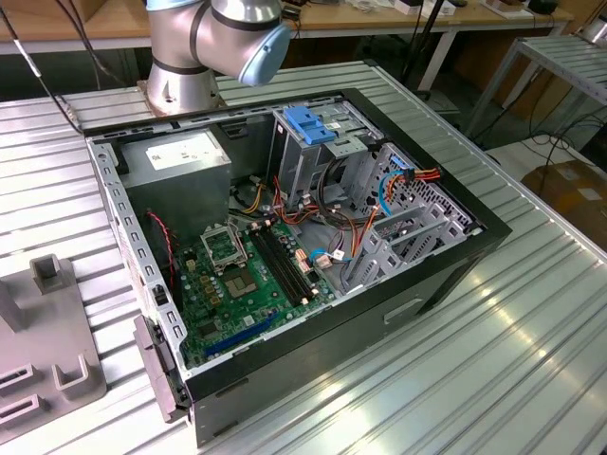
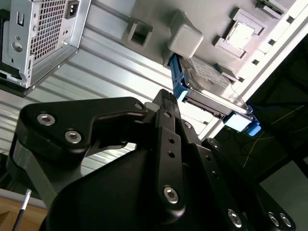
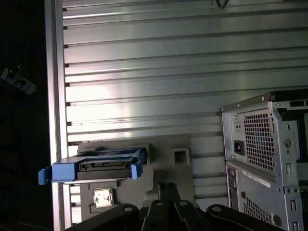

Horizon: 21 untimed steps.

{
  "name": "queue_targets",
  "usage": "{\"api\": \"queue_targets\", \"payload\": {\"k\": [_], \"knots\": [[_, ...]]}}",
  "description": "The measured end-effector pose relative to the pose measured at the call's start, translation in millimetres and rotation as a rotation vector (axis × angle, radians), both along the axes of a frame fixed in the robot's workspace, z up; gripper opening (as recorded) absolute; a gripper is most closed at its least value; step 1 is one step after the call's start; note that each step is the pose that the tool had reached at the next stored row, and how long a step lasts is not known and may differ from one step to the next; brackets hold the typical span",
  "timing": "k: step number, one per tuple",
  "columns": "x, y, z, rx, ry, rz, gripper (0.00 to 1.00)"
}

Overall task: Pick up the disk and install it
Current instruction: 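Reach for the disk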

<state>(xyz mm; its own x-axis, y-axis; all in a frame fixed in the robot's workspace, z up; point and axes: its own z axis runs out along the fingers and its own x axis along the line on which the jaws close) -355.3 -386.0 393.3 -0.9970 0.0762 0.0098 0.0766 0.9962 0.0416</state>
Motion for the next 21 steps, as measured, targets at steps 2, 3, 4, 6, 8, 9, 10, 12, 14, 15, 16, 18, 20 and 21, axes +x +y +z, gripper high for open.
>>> {"api": "queue_targets", "payload": {"k": [2,3,4,6,8,9,10,12,14,15,16,18,20,21], "knots": [[-5.0,0.0,0.0,0.0,0.0,0.0,0.1],[-8.5,0.0,0.0,0.0,0.0,0.0,0.1],[-11.9,0.0,0.0,0.0,0.0,0.0,0.1],[-17.4,0.0,0.0,0.0,0.0,0.0,0.1],[-22.4,0.0,0.0,0.0,0.0,0.0,0.1],[-24.9,0.0,0.0,0.0,0.0,0.0,0.1],[-28.5,0.0,0.0,0.0,0.0,0.0,0.1],[-33.7,0.0,0.0,0.0,0.0,0.0,0.1],[-40.3,0.0,0.0,0.0,0.0,0.0,0.1],[-45.6,0.0,0.0,0.0,0.0001,0.0,0.1],[-51.4,0.0,-0.1,0.0001,-0.0001,0.0,0.1],[-59.7,0.0,0.0,0.0,0.0,0.0,0.1],[-66.8,0.0,0.0,0.0,0.0,0.0,0.1],[-69.9,0.0,0.0,0.0001,-0.0001,0.0,0.1]]}}
